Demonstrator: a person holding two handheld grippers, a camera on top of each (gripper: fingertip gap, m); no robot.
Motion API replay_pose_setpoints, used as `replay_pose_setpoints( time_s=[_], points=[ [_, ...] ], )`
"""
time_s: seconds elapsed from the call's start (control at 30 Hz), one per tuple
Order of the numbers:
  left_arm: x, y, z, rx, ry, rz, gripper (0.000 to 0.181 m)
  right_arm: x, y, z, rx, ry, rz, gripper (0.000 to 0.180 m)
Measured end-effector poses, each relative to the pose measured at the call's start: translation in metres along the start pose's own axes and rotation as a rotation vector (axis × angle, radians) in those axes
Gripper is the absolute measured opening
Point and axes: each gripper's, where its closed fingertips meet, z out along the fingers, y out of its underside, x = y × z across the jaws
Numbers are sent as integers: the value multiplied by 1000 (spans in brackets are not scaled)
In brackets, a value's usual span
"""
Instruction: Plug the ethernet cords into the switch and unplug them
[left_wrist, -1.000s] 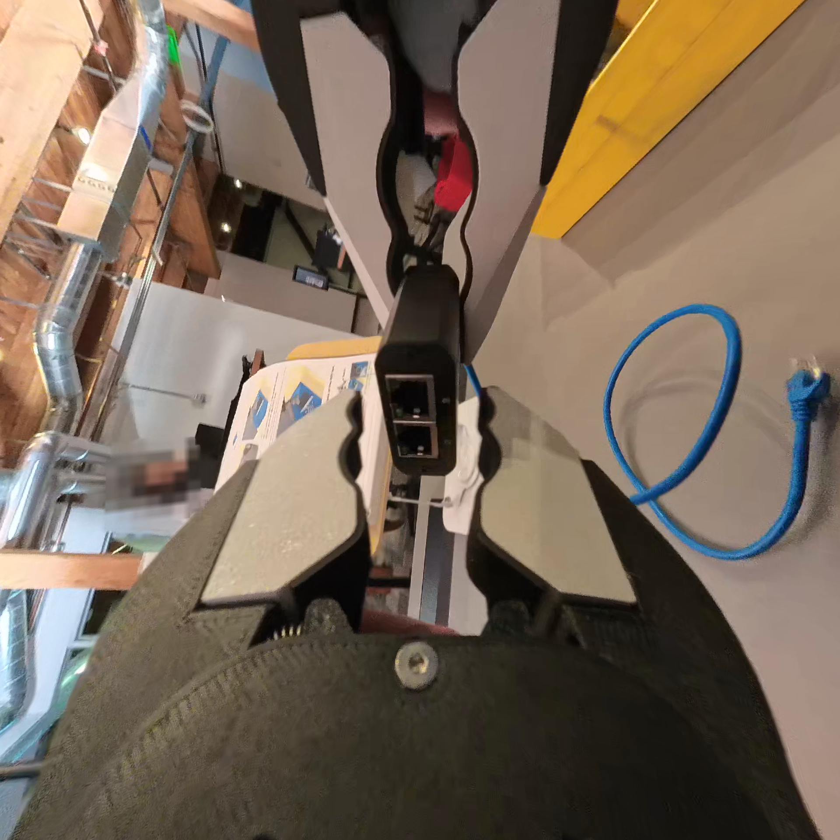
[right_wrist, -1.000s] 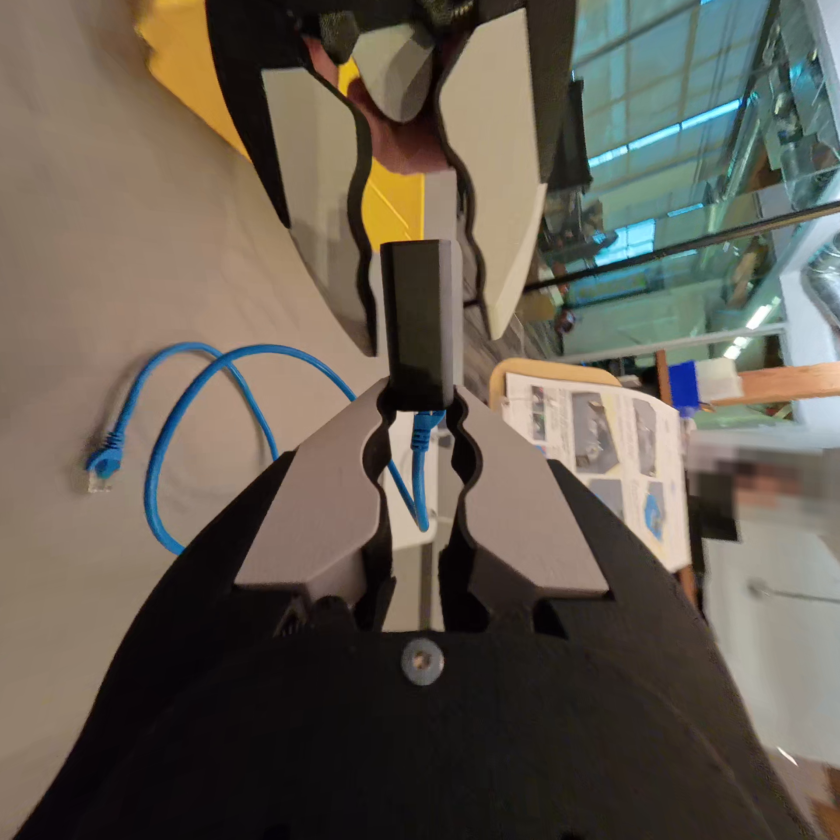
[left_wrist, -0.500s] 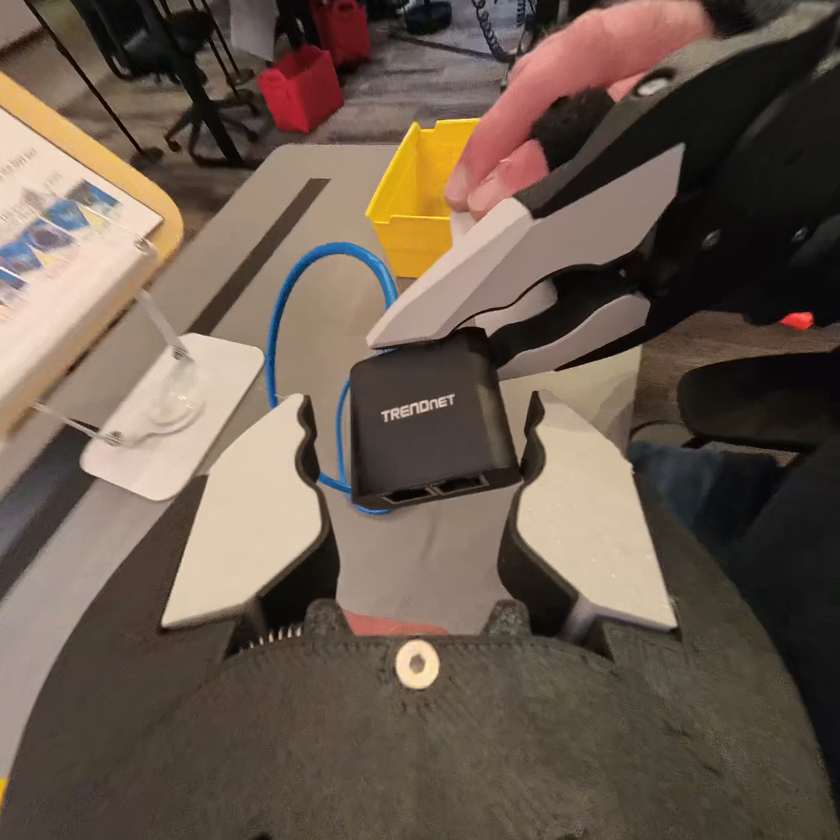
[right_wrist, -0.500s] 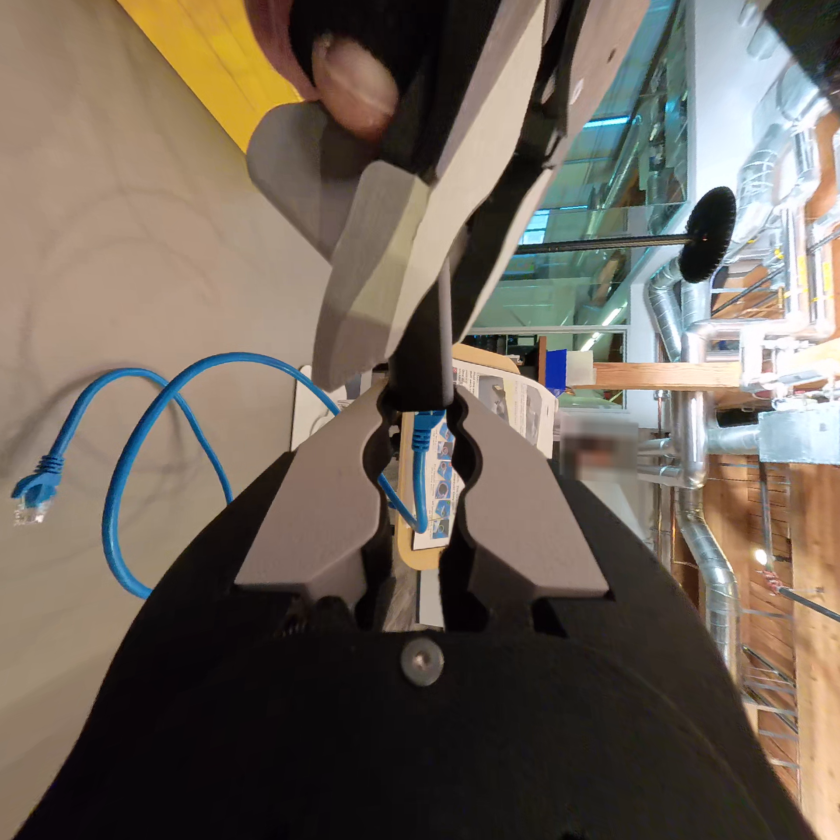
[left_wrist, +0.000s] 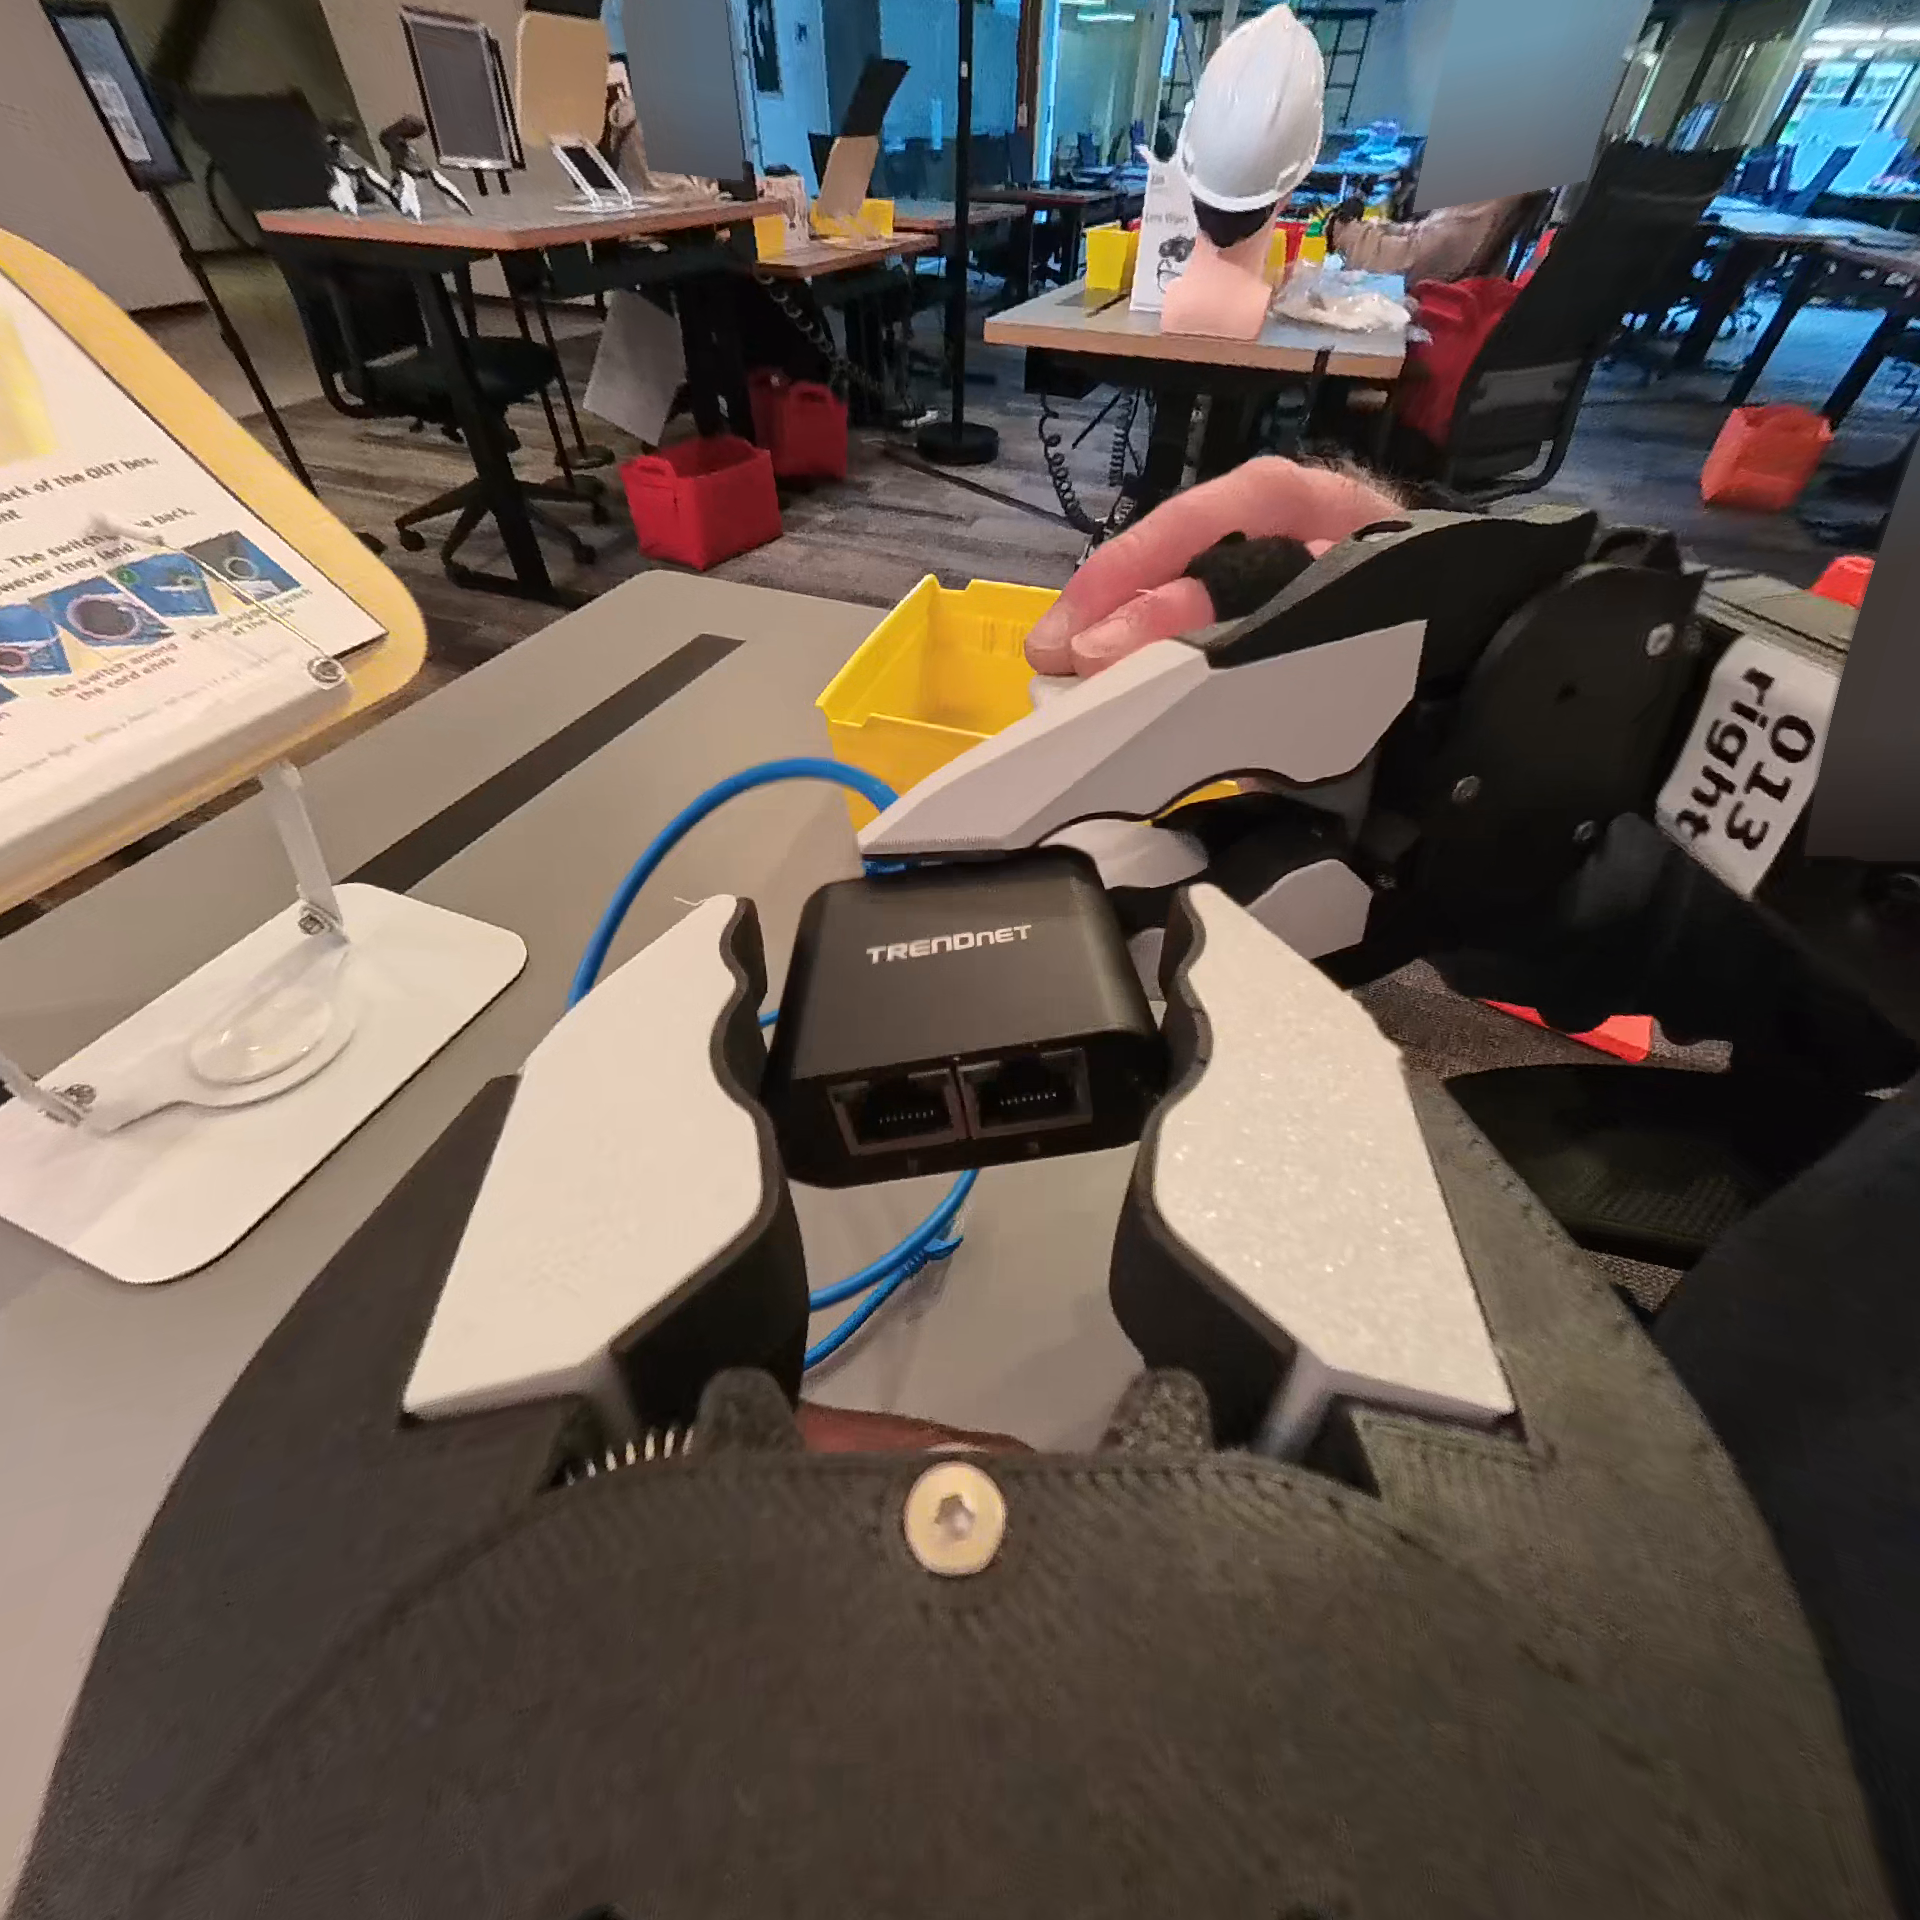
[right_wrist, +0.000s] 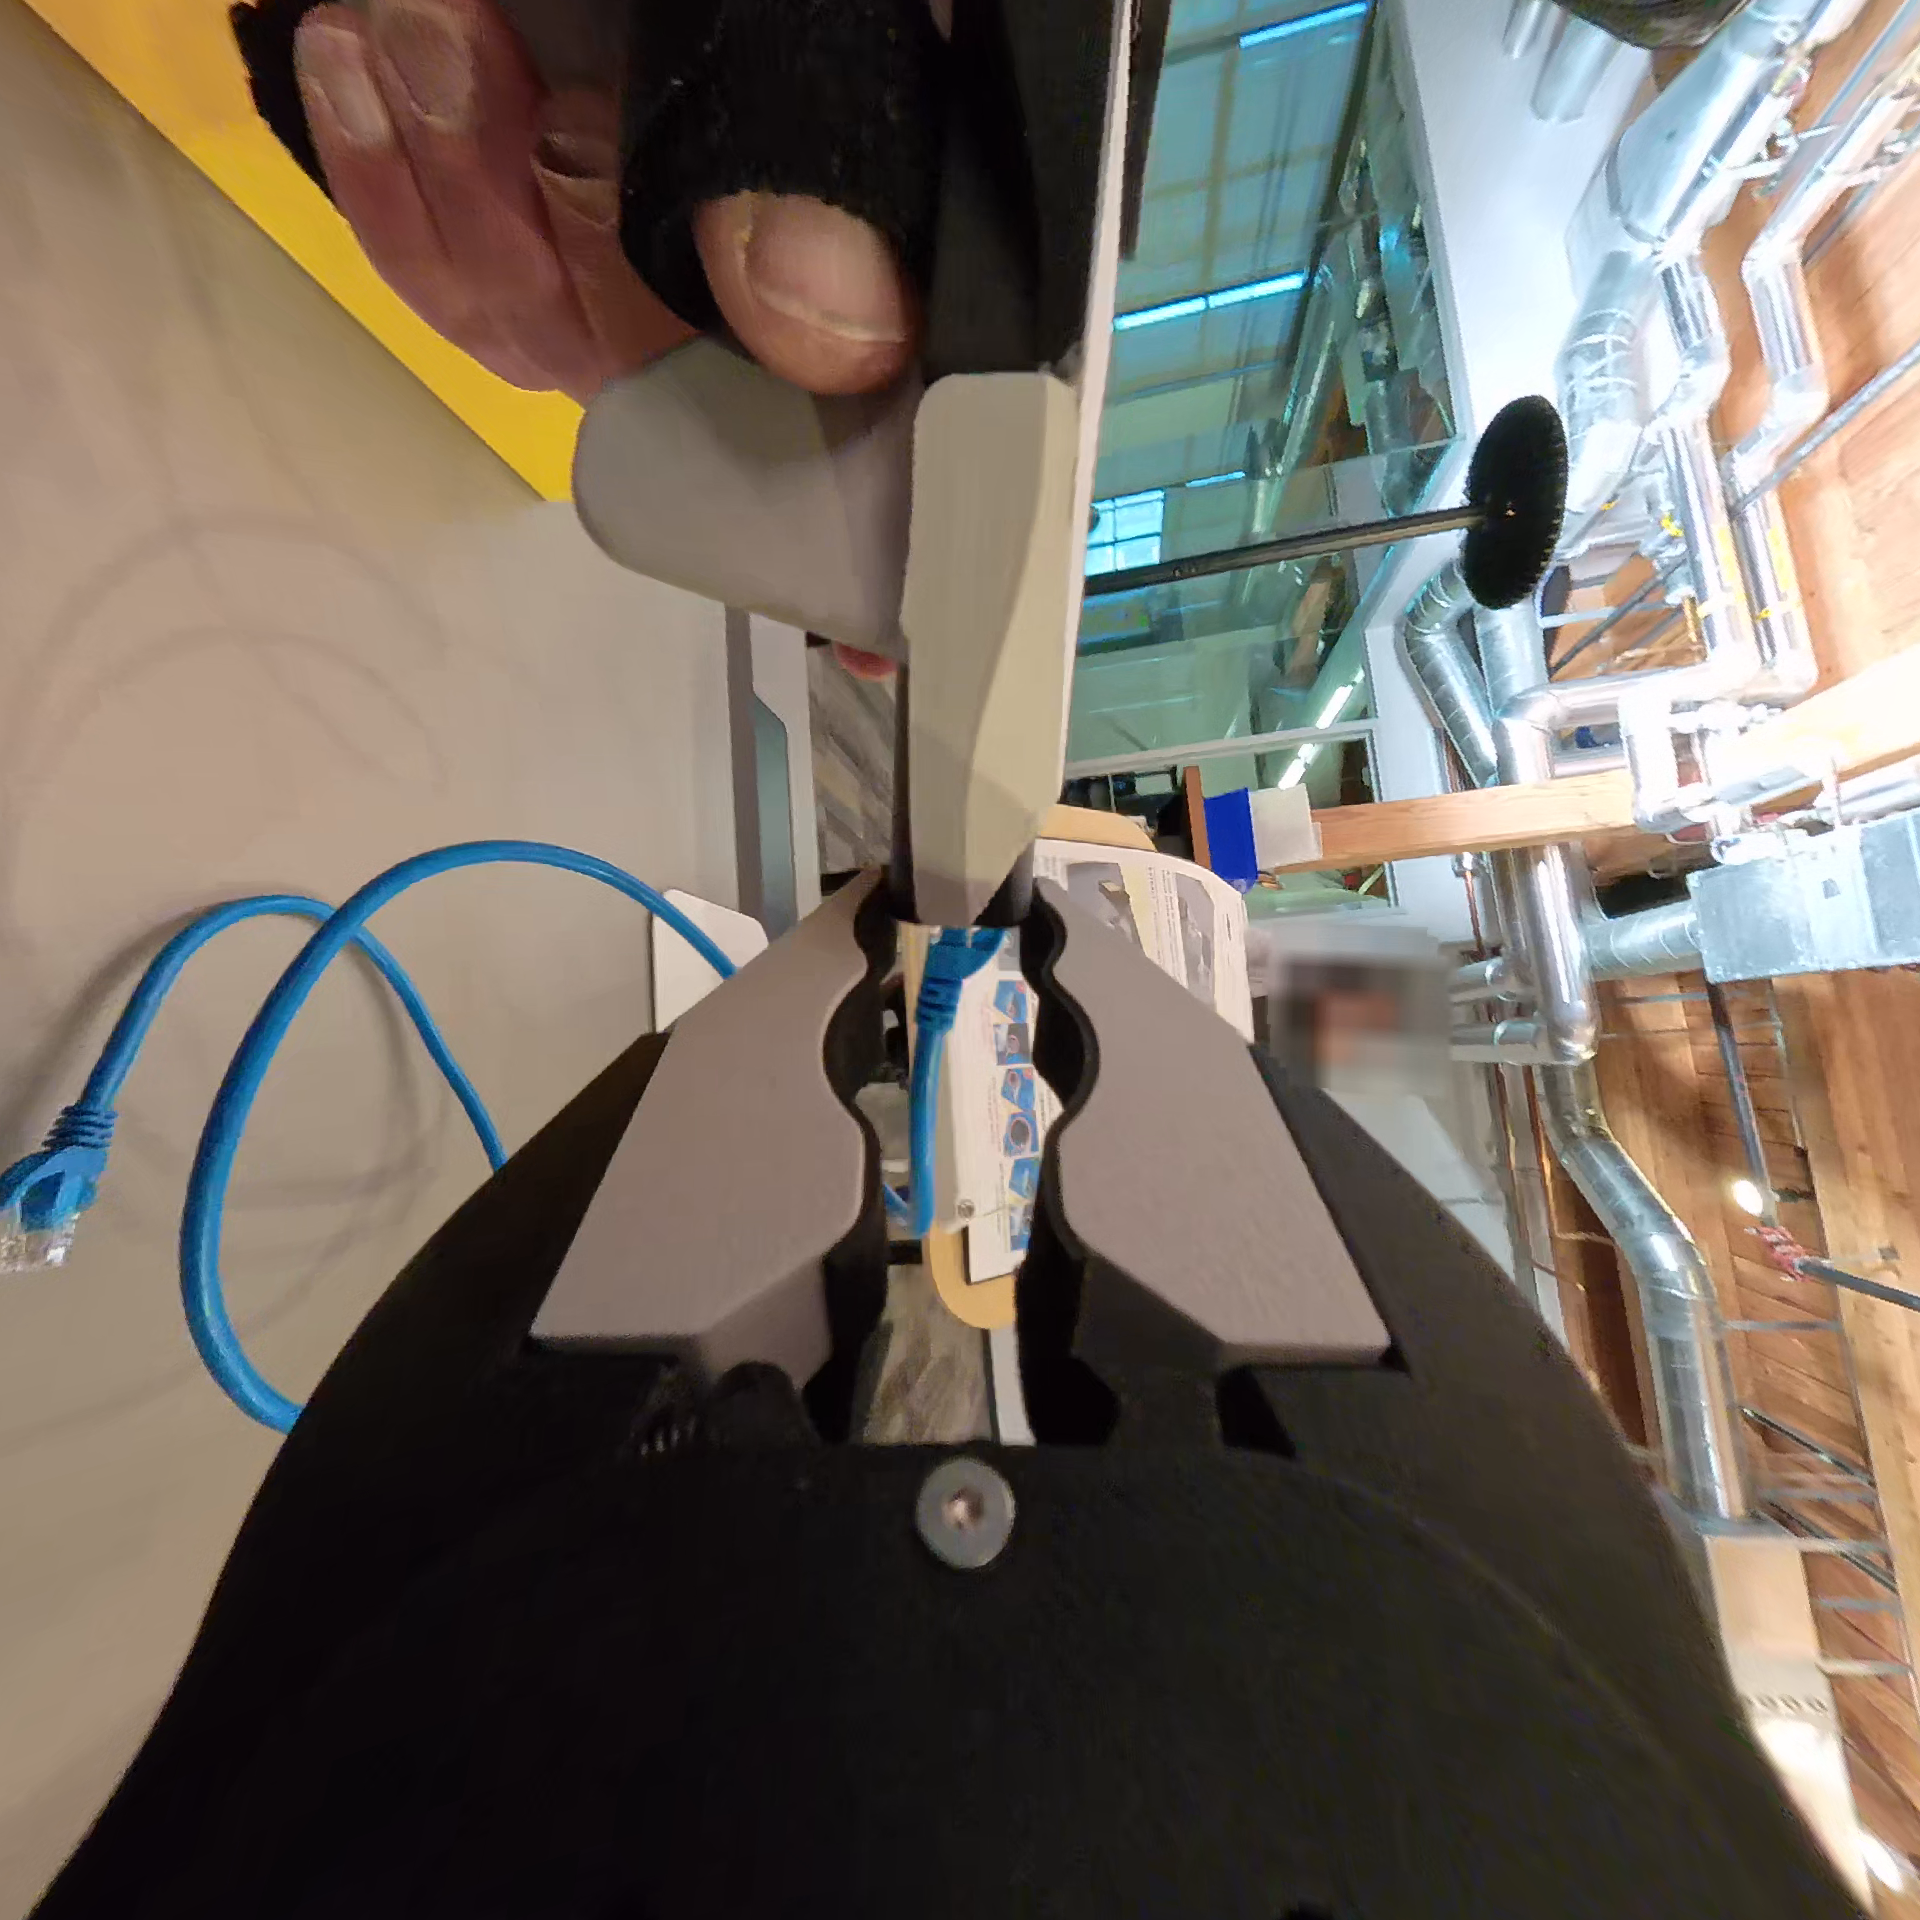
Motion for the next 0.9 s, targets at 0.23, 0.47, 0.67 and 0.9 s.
replay_pose_setpoints(
  time_s=[0.23,0.47,0.67,0.9],
  points=[
    [3,4,-2,21,40,-17,73,-6,2,-6,70,-59,142,22],
    [8,-1,-1,55,73,-24,72,-19,-3,-1,86,-93,165,12],
    [8,7,0,-2,81,-56,73,-14,1,-3,39,-64,84,10],
    [3,13,-1,-63,26,-76,73,-10,5,-5,-7,-32,-7,11]
  ],
)
